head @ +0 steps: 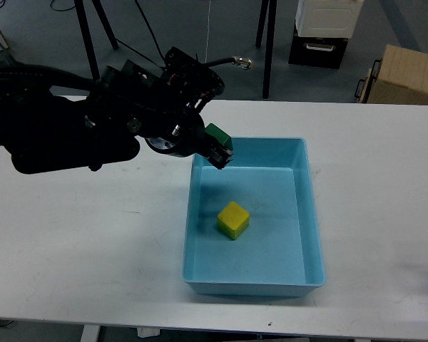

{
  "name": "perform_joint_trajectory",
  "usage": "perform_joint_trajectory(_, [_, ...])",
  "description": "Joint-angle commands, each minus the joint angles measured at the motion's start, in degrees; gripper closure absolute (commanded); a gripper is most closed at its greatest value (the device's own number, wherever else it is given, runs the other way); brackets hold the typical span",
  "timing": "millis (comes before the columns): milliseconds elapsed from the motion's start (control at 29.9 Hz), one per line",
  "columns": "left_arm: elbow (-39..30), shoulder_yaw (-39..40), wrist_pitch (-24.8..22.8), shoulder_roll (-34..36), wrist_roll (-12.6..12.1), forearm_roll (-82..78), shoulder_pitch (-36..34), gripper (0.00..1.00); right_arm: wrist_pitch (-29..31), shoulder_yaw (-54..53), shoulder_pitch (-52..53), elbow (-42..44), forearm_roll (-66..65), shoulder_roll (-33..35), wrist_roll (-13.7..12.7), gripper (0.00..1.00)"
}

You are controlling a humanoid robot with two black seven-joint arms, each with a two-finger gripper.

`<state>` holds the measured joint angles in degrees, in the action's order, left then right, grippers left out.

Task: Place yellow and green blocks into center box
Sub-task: 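Lift the green cube and carry it over the bin, then set the green cube on top of the yellow cube and release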

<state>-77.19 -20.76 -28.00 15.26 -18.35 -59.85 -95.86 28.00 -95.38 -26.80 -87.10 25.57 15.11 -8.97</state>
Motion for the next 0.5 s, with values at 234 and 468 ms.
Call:
perform_joint_trajectory(234, [0.4, -2.7, 0.0, -7.5, 0.1, 0.6, 1.1, 0.92, 0.0, 0.0, 0.1, 1.1, 0.0, 0.0, 0.0, 0.02])
perform_joint_trajectory(468, [2.0, -3.3, 0.0, -8.1, 0.1, 0.7, 6.6, 0.88, 0.0, -0.1, 0.1, 1.2, 0.0, 0.1, 0.0, 0.02])
